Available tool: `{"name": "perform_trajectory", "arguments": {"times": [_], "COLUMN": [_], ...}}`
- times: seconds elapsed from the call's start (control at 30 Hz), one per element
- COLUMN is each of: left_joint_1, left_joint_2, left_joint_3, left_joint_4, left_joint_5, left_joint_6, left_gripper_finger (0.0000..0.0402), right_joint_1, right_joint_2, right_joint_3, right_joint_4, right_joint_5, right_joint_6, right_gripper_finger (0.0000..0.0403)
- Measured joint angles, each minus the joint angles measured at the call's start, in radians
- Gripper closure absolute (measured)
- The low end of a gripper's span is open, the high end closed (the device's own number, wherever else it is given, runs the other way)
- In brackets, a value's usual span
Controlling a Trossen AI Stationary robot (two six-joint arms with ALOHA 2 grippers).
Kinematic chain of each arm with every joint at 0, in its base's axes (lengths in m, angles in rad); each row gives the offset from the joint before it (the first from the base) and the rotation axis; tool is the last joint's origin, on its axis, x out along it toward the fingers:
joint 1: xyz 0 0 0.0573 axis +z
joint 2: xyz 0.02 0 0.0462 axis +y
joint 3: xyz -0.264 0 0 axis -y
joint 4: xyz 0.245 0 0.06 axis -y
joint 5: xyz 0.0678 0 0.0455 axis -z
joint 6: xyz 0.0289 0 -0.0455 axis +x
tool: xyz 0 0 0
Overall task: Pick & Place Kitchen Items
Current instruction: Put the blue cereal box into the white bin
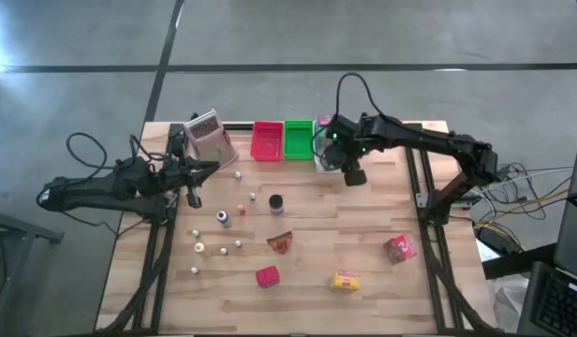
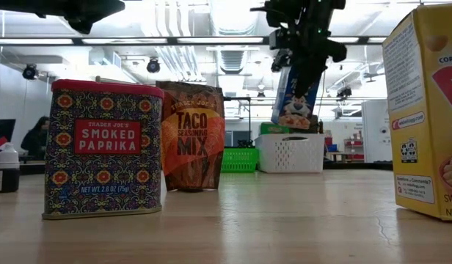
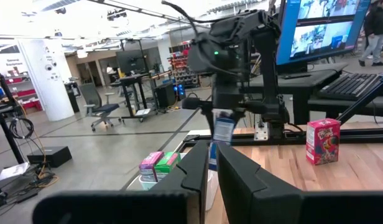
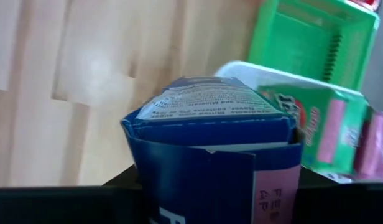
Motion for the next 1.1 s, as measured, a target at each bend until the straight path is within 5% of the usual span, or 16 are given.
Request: {"name": "perform_trajectory", "arguments": {"times": [0.6,1.1], "left_joint_1": [0.000,0.000], "left_joint_2": [0.000,0.000], "left_joint_3": [0.000,0.000], "left_joint_4": [0.000,-0.001], "left_joint_5": [0.000,0.000], "left_joint_6": [0.000,0.000], "left_gripper_finger": [0.0362,0.0362], "right_joint_1": [-0.129,-0.181], "right_joint_2": [0.003,0.189], "right_joint_3": [0.003,0.065], "right_joint_4": [0.110,0.115], "right_joint_5": [-0.045,-0.046], "right_joint_6": [-0.030,-0.071], "right_gripper_finger": [0.0263,0.0252]}}
